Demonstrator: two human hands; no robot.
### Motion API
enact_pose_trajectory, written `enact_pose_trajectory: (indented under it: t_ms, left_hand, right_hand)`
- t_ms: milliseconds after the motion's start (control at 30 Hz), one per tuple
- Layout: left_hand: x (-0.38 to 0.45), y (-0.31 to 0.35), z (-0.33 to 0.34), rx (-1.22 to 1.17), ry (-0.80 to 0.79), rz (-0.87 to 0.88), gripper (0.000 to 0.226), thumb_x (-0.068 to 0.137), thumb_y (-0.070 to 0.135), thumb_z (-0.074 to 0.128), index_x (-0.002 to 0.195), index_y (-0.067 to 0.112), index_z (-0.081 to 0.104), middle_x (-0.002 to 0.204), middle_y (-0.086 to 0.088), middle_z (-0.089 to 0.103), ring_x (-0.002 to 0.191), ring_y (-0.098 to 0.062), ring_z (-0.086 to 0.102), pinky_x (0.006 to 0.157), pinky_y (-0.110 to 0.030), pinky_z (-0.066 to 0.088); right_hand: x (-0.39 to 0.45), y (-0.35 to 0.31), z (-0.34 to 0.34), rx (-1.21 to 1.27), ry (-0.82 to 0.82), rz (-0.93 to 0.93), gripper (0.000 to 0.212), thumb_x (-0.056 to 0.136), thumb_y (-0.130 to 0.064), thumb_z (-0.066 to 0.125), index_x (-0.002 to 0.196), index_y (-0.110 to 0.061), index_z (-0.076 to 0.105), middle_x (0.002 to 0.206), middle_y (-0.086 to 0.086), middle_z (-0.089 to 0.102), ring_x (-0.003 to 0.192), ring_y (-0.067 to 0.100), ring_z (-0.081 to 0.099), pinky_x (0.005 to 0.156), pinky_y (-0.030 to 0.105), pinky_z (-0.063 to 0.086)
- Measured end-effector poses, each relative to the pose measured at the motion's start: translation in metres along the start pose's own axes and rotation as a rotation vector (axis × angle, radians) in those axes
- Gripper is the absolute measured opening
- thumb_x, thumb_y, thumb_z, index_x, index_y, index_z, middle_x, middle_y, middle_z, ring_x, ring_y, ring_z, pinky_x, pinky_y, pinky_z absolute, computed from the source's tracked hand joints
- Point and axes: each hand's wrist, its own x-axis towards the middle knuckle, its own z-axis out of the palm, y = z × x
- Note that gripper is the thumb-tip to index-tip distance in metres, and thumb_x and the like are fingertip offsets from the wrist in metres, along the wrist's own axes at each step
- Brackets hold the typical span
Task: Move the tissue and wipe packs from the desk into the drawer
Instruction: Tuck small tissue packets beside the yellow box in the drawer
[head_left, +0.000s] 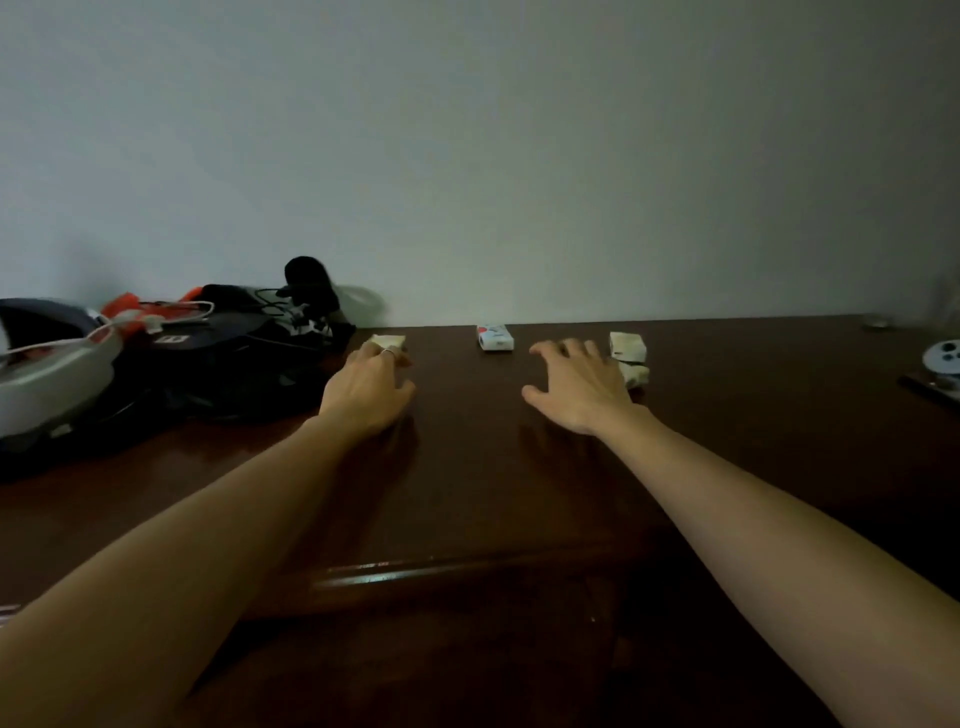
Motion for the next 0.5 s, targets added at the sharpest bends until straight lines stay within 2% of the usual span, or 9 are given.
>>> enact_pose_trajectory:
  t_ms: [100,200,267,333,367,400,500]
  left_hand:
    - [0.049,0.0,0.02,-0.047,-0.011,0.013,0.049,0.094,0.031,0.056,0.142,0.019,0.051,0.147,-0.012,0.043,0.135,-0.033,0.04,0.103,-0.048,0.043]
    - [0.089,-0.003,0.043,-0.062,-0.015,0.003,0.054,0.095,0.031,0.055,0.146,0.015,0.047,0.152,-0.012,0.039,0.138,-0.034,0.037,0.11,-0.051,0.04]
    - [0.106,-0.005,0.062,-0.035,-0.022,-0.02,0.051,0.096,0.033,0.055,0.142,0.012,0.051,0.149,-0.015,0.043,0.135,-0.034,0.042,0.11,-0.049,0.039]
    - [0.117,-0.005,0.076,0.017,-0.003,-0.024,0.039,0.096,0.033,0.053,0.122,0.007,0.064,0.133,-0.019,0.057,0.122,-0.034,0.052,0.104,-0.046,0.044]
    - [0.121,-0.006,0.081,0.035,0.027,-0.029,0.034,0.094,0.031,0.053,0.113,0.006,0.067,0.125,-0.018,0.062,0.116,-0.033,0.055,0.099,-0.045,0.046]
    - [0.125,-0.007,0.083,0.045,0.06,-0.034,0.033,0.092,0.029,0.055,0.113,0.006,0.067,0.12,-0.017,0.063,0.114,-0.034,0.055,0.097,-0.045,0.046]
    - [0.134,-0.013,0.08,0.047,0.115,-0.048,0.045,0.087,0.031,0.062,0.128,0.013,0.062,0.117,-0.012,0.065,0.118,-0.032,0.053,0.098,-0.048,0.042]
  right_hand:
    - [0.042,0.028,0.013,-0.037,-0.022,0.241,0.085,0.085,-0.07,0.052,0.154,-0.03,0.022,0.164,0.013,0.016,0.15,0.039,0.013,0.114,0.066,0.019]
    - [0.078,0.055,0.031,-0.092,-0.015,0.433,0.093,0.083,-0.077,0.045,0.156,-0.026,0.018,0.164,0.02,0.006,0.15,0.044,0.003,0.112,0.07,0.012]
    - [0.095,0.069,0.046,-0.023,-0.036,0.601,0.092,0.084,-0.076,0.043,0.155,-0.021,0.021,0.162,0.024,0.01,0.149,0.046,0.009,0.114,0.067,0.015]
    - [0.107,0.076,0.06,0.071,-0.067,0.737,0.088,0.085,-0.07,0.045,0.153,-0.016,0.027,0.156,0.026,0.023,0.14,0.045,0.029,0.113,0.06,0.026]
    - [0.113,0.076,0.066,0.083,-0.047,0.735,0.082,0.087,-0.065,0.048,0.15,-0.015,0.032,0.151,0.025,0.03,0.134,0.043,0.038,0.11,0.057,0.033]
    - [0.118,0.073,0.07,0.086,-0.004,0.69,0.075,0.088,-0.058,0.052,0.146,-0.014,0.036,0.147,0.023,0.036,0.129,0.041,0.043,0.105,0.053,0.038]
    - [0.134,0.058,0.074,0.127,0.101,0.528,0.066,0.087,-0.048,0.062,0.137,-0.011,0.041,0.138,0.018,0.045,0.124,0.037,0.045,0.095,0.048,0.045]
